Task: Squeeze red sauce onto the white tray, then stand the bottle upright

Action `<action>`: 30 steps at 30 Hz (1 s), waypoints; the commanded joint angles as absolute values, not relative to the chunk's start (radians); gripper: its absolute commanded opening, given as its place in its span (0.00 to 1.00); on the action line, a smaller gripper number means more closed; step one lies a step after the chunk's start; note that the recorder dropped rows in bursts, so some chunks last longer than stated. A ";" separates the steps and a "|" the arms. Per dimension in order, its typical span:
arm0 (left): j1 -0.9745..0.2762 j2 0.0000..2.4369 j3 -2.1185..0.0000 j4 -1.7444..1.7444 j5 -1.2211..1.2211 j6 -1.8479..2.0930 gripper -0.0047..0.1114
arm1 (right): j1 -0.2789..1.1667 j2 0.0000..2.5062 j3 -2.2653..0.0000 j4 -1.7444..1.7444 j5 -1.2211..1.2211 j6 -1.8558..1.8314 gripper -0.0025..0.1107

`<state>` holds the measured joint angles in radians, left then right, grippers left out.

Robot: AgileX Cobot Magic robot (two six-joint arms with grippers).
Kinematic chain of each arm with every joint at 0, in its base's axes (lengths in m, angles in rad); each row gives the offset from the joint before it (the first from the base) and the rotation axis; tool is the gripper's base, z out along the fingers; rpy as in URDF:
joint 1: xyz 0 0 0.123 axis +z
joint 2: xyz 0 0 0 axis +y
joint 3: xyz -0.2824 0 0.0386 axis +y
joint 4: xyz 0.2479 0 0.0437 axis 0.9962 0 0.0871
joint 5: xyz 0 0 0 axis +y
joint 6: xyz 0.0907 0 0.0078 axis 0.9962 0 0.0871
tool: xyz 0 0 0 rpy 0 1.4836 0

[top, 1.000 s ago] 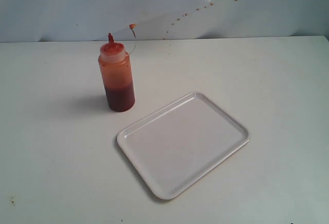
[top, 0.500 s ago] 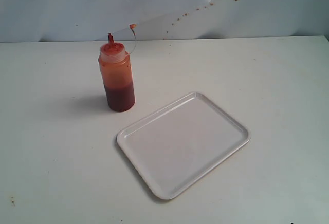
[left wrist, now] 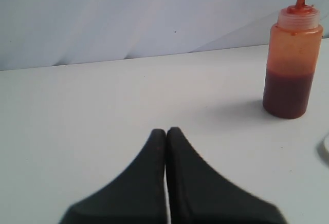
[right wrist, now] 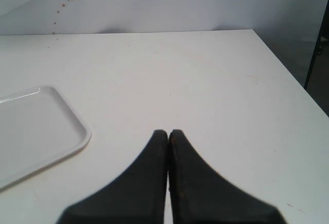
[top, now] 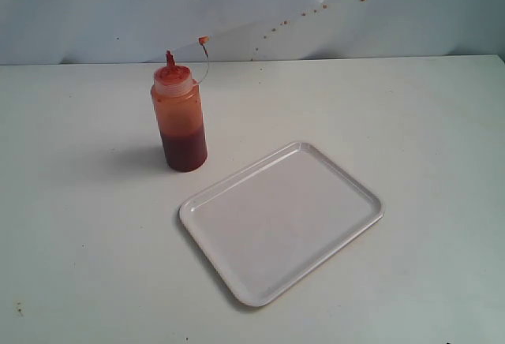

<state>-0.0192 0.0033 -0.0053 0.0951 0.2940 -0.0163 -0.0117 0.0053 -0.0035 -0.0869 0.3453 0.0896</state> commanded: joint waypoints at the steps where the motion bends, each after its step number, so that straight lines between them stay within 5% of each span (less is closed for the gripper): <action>1: -0.016 0.000 0.000 0.095 0.286 -0.018 0.05 | -0.009 0.000 0.000 -0.084 0.342 0.087 0.02; 30: -0.016 0.000 0.000 0.110 0.258 -0.023 0.05 | -0.009 0.000 0.000 -0.084 0.342 0.087 0.02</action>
<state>-0.0192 0.0033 -0.0053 0.1389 0.2763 -0.0163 -0.0117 0.0053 -0.0035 -0.0869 0.3453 0.0896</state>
